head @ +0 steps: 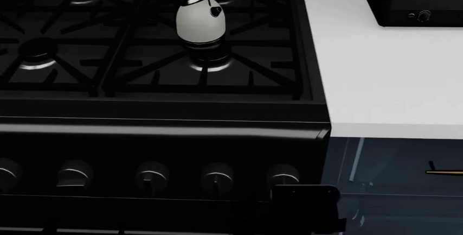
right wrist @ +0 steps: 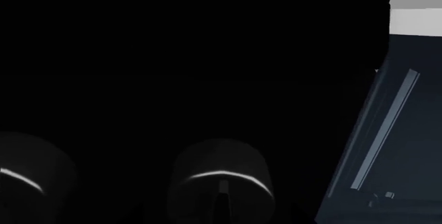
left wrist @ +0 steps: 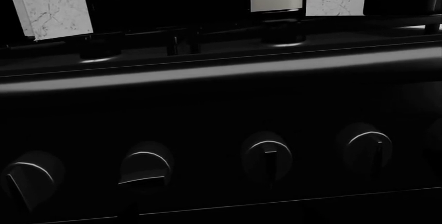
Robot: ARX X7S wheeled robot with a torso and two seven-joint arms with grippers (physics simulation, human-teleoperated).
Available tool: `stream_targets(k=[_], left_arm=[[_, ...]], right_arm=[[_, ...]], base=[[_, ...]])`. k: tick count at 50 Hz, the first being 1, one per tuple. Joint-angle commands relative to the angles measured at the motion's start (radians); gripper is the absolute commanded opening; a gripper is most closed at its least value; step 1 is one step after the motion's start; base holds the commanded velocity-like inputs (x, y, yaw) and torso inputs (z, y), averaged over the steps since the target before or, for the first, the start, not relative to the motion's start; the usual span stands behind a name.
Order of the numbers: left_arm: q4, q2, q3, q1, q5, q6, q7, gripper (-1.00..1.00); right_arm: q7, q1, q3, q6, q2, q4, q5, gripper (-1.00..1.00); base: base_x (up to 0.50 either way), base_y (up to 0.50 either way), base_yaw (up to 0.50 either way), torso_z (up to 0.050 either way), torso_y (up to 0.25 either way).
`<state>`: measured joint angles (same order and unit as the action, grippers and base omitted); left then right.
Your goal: Turn on the front right burner of the stove.
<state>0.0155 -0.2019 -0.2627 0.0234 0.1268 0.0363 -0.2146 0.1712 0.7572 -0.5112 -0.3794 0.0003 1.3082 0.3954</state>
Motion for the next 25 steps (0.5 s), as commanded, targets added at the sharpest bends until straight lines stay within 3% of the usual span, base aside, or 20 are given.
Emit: stream_targets(k=[1,3,4,14,25], left_arm=[[0.001,-0.004,-0.007,0.002,0.002,0.000,-0.006,1.00],[0.000,-0.005,-0.007,0.002,0.004,0.000,-0.006,1.00],[-0.001,-0.005,-0.008,0.001,0.003,0.000,-0.007,1.00],[-0.004,-0.009,-0.014,0.001,0.005,-0.002,-0.011,1.00],[0.010,-0.012,-0.020,0.007,0.008,0.005,-0.012,1.00]], right_arm=[[-0.001,-0.005,0.074,0.022,0.000,0.001,-0.063,1.00],[-0.014,-0.017,0.086,0.002,0.000,0.001,-0.058,1.00],[-0.017,-0.022,0.085,-0.024,0.000,0.001,-0.055,-1.00],[0.010,-0.011,0.002,-0.061,0.000,0.001,-0.044,-1.00],[0.244,0.040,-0.156,0.054,0.003,0.000,-0.319,-1.00]], base=[[0.00,0.00,0.00,0.000,0.000],[0.00,0.00,0.00,0.000,0.000],[0.00,0.00,0.00,0.000,0.000],[-0.01,0.00,0.00,0.000,0.002],[-0.01,0.00,0.00,0.001,0.004]])
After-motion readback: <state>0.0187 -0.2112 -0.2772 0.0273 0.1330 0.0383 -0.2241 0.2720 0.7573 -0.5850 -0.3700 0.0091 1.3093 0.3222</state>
